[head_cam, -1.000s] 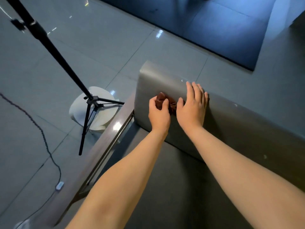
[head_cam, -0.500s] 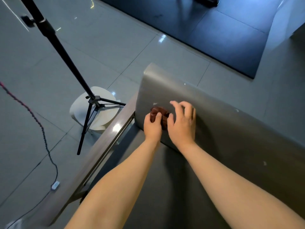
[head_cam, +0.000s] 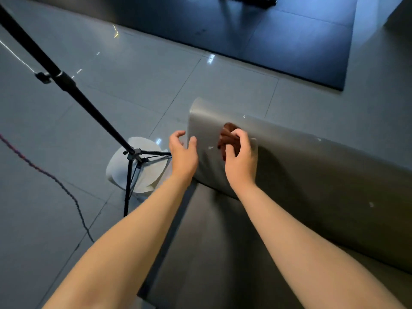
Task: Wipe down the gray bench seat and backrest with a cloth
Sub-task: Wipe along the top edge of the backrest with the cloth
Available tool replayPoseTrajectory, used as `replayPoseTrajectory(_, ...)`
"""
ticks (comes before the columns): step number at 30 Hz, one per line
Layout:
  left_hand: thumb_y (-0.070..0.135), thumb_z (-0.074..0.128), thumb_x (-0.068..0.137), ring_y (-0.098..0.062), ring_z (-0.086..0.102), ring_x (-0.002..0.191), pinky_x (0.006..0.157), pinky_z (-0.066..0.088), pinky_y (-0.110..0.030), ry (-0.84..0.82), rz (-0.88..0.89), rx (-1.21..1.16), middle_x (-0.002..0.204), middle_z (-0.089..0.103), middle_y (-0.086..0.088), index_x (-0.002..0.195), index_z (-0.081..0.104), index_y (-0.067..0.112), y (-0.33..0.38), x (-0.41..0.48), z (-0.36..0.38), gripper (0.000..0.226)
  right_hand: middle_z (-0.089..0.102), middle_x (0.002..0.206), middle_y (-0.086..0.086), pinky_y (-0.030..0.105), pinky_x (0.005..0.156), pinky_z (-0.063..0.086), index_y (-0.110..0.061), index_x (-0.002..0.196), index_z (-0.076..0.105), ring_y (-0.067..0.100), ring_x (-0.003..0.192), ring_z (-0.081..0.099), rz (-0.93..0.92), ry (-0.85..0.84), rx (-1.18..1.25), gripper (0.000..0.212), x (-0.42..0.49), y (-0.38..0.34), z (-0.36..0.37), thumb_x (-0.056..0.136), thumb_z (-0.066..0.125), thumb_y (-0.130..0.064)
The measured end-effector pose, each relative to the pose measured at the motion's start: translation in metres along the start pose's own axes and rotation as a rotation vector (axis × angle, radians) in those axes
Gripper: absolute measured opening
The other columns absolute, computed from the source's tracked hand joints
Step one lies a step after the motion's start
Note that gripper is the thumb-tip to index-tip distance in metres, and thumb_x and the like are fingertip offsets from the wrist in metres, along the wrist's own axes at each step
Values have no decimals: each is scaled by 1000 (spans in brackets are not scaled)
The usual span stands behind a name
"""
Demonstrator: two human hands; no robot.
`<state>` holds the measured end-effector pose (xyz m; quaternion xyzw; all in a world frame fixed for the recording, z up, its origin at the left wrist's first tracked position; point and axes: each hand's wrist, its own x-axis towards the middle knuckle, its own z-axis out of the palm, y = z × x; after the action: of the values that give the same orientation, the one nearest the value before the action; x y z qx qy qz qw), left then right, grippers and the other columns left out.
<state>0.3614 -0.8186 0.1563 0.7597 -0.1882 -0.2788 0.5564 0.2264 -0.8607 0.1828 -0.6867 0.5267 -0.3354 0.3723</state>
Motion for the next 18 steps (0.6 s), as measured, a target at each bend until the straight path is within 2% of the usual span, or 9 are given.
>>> replayPoseTrajectory(2,19,53,104,-21,30,149,121,30,-42,-124,-18,36,162,30,-6,153,28,31,1,18,-11,56,49,130,3,11,91,38,-25,130,58,15,119,49,-83,90,-38,31,7,-7,3,100,59,-20)
replayPoseTrajectory(3,18,52,105,-19,27,151,122,29,-41,-220,-19,65,166,26,-3,158,18,34,0,24,-15,65,49,131,3,10,90,38,-24,131,59,16,119,49,-126,100,-75,33,11,-10,8,99,62,-22)
replayPoseTrajectory(6,16,51,104,-16,32,149,122,31,-47,-412,74,118,164,32,3,160,5,40,-19,38,-13,77,56,125,6,27,90,48,-20,130,63,26,116,53,-197,122,-213,35,22,-8,33,94,67,-21)
replayPoseTrajectory(9,12,53,102,-14,30,149,122,31,-45,-406,161,157,165,29,3,160,-2,38,-45,45,-5,85,61,119,9,40,88,53,-16,123,67,35,112,58,-239,190,-273,33,21,1,58,90,69,-14)
replayPoseTrajectory(12,19,54,98,-15,31,149,122,31,-46,-383,197,111,164,30,0,160,0,39,-65,54,1,85,62,118,9,41,87,53,-15,119,68,36,110,60,-240,265,-296,31,15,15,80,88,69,-11)
replayPoseTrajectory(16,17,53,99,-18,36,147,120,34,-47,-367,194,91,161,35,-3,159,4,40,-79,59,5,81,61,128,5,43,96,54,-21,117,68,28,118,58,-21,181,-199,28,-10,39,116,92,67,-10)
replayPoseTrajectory(18,15,53,100,-19,38,146,120,35,-47,-390,179,125,160,37,-3,159,3,42,-84,61,2,81,61,131,2,38,102,52,-23,116,68,22,121,58,92,171,-133,28,-20,44,131,92,67,-7)
